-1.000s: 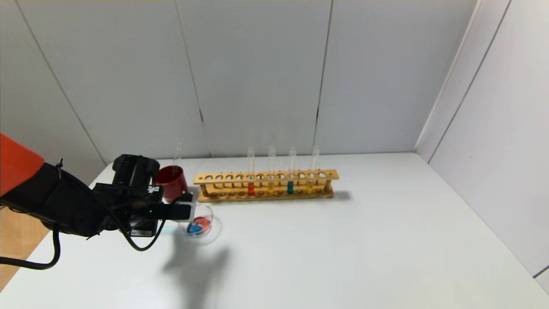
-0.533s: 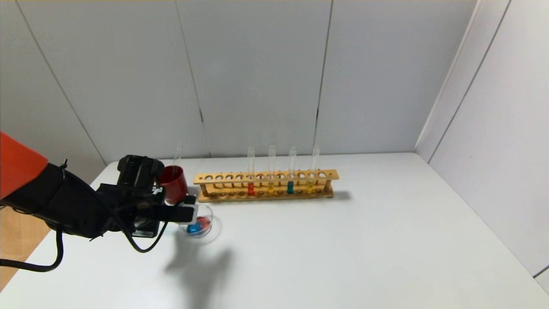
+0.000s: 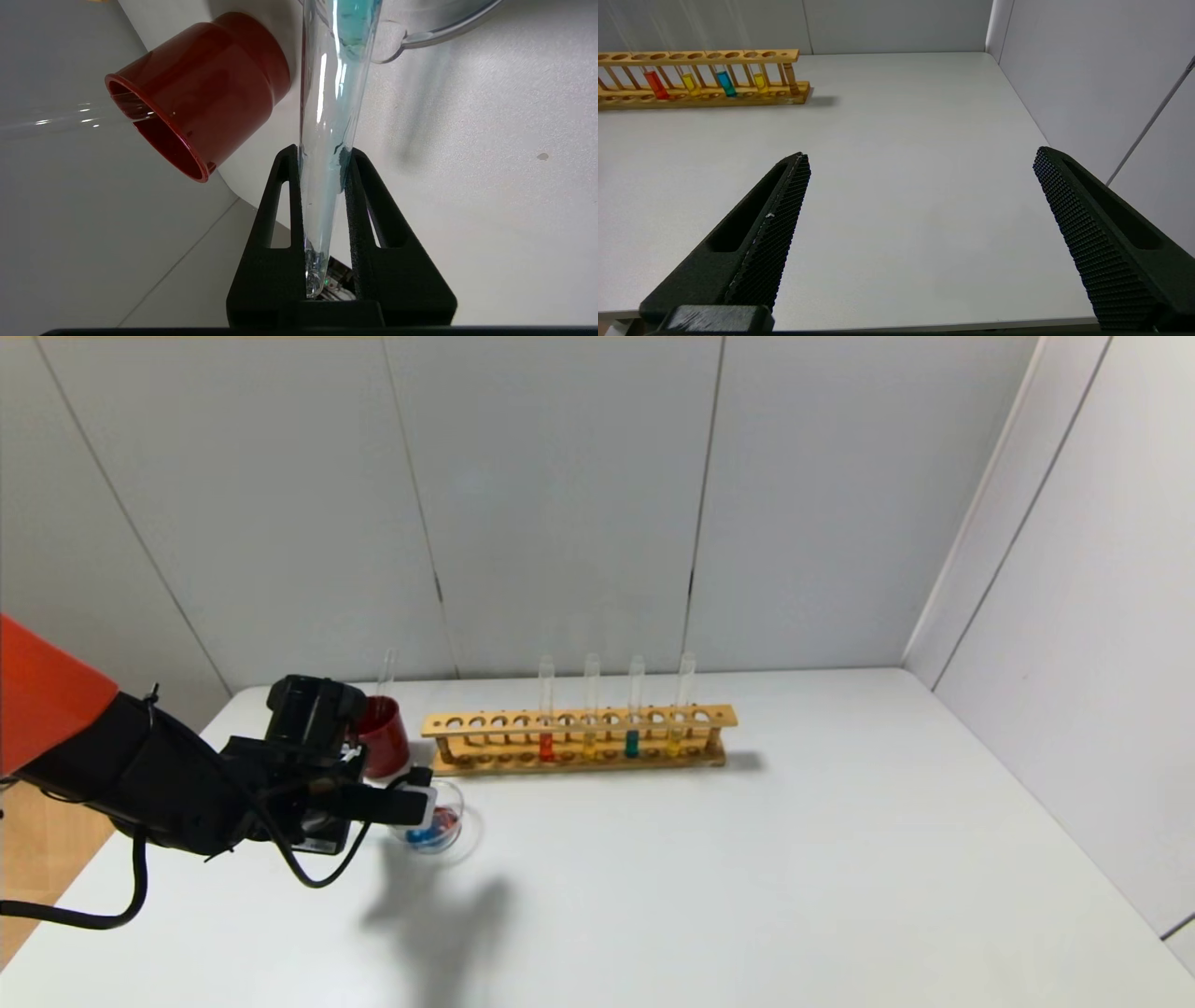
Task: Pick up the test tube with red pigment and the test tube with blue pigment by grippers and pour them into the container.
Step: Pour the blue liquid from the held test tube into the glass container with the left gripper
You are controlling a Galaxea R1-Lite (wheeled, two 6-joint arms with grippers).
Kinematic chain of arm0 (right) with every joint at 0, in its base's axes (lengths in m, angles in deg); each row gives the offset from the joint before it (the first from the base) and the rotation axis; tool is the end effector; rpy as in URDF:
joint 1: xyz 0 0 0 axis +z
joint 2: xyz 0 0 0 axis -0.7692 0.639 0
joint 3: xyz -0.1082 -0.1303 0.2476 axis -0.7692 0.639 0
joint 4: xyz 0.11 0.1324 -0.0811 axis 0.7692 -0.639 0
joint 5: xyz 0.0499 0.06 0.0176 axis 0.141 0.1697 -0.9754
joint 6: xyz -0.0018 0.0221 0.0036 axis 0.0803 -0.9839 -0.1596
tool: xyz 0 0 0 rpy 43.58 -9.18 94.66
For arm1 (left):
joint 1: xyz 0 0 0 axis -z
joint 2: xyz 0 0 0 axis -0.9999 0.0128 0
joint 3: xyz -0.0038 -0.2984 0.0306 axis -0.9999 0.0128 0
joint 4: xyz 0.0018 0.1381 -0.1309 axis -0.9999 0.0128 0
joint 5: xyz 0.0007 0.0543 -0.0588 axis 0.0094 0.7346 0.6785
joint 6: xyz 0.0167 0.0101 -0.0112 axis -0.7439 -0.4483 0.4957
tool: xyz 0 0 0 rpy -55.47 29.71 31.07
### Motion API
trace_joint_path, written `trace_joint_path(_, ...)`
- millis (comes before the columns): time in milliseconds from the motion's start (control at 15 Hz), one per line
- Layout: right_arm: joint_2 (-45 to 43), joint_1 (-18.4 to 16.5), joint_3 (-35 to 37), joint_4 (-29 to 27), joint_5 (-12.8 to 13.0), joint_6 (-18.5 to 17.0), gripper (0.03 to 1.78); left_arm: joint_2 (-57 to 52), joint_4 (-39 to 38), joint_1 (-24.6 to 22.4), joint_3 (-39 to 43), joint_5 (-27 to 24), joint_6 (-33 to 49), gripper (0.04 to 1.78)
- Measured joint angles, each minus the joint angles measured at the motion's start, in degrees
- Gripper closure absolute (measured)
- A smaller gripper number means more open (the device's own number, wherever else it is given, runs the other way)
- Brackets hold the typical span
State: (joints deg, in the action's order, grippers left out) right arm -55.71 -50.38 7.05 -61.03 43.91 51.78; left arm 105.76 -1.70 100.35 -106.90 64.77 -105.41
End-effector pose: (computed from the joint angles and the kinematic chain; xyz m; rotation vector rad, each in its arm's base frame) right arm -0.0229 -0.0001 0.0759 0.0118 -0.0066 -0.0060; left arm 0.3189 -0.0557 0.0797 1.6515 0.6894 -0.5122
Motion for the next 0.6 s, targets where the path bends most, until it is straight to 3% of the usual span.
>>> trace_joint_path(600, 0.00, 0.00, 0.00, 0.00, 0.02, -0.02, 0.06, 0.35, 0.04, 2.56, -1.05, 4.07, -3.17, 1.50)
